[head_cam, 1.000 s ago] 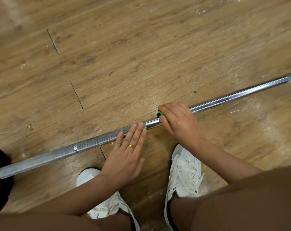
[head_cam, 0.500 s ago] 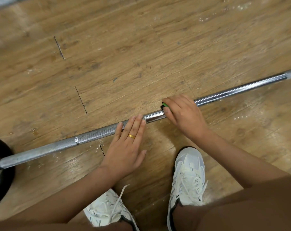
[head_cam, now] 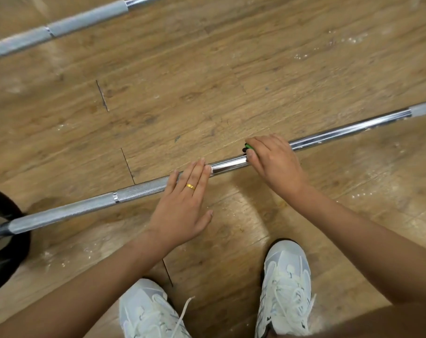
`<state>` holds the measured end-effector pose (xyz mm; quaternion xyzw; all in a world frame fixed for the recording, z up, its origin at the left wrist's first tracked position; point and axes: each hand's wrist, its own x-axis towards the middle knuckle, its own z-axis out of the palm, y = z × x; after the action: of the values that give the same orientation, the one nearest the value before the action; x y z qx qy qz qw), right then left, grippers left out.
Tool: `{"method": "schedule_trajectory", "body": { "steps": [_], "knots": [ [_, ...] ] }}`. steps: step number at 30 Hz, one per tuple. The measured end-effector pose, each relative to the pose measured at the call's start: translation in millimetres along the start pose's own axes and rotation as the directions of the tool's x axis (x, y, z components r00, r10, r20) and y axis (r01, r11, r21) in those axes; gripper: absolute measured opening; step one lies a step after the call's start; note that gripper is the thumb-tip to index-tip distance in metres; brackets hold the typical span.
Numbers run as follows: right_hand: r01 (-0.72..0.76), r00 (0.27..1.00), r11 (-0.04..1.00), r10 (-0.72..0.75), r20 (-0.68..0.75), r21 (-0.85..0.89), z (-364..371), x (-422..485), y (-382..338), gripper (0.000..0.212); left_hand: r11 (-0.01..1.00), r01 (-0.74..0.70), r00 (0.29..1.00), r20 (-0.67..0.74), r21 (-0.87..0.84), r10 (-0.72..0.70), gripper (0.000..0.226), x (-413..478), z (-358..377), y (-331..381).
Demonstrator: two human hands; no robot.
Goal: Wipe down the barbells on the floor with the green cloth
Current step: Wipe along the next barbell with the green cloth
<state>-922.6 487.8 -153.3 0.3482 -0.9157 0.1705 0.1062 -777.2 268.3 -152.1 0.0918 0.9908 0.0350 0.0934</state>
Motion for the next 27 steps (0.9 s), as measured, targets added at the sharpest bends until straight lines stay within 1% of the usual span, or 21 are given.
{"method": "schedule_trajectory", "body": {
  "steps": [1,3,5,8,11,14,16,21,27],
  "knots": [
    [-0.026,1.0,1.0,0.026,0.001,0.001,1,4,0,0.026,1.0,-0.001,1.0,0.003,-0.009,0.001,0.097,4,-2,-4],
    [-0.022,1.0,1.0,0.022,-0.011,0.006,3,14,-4,0.025,1.0,-0.002,1.0,0.013,-0.025,0.002,0.098,13,-5,-11],
    [0.036,0.999,0.999,-0.036,0.004,0.003,7,25,-9,0.025,0.999,0.007,1.0,0.024,-0.041,-0.006,0.1,22,-7,-18],
    [0.099,0.991,0.995,-0.1,0.085,0.009,10,44,-8,0.029,0.998,0.013,1.0,0.029,-0.063,-0.012,0.101,35,-12,-28],
    [0.036,0.988,0.999,-0.034,0.153,-0.008,15,59,1,0.034,0.998,0.011,1.0,0.023,-0.06,-0.01,0.101,48,-17,-38],
    [-0.07,0.989,0.997,0.067,0.131,0.016,22,68,7,0.033,0.998,0.004,1.0,0.027,-0.056,-0.003,0.103,60,-20,-51],
    [-0.1,0.99,0.994,0.095,0.105,0.042,27,74,4,0.031,0.999,0.006,1.0,0.03,-0.042,-0.004,0.105,68,-22,-58],
    [-0.046,0.988,0.998,0.039,0.148,0.046,37,94,1,0.033,0.999,0.028,0.999,0.017,-0.035,-0.027,0.103,86,-24,-70],
    [-0.046,0.983,0.998,0.039,0.177,0.04,41,116,7,0.032,0.995,0.059,0.998,0.007,-0.074,-0.059,0.102,100,-26,-80]
  ]
}}
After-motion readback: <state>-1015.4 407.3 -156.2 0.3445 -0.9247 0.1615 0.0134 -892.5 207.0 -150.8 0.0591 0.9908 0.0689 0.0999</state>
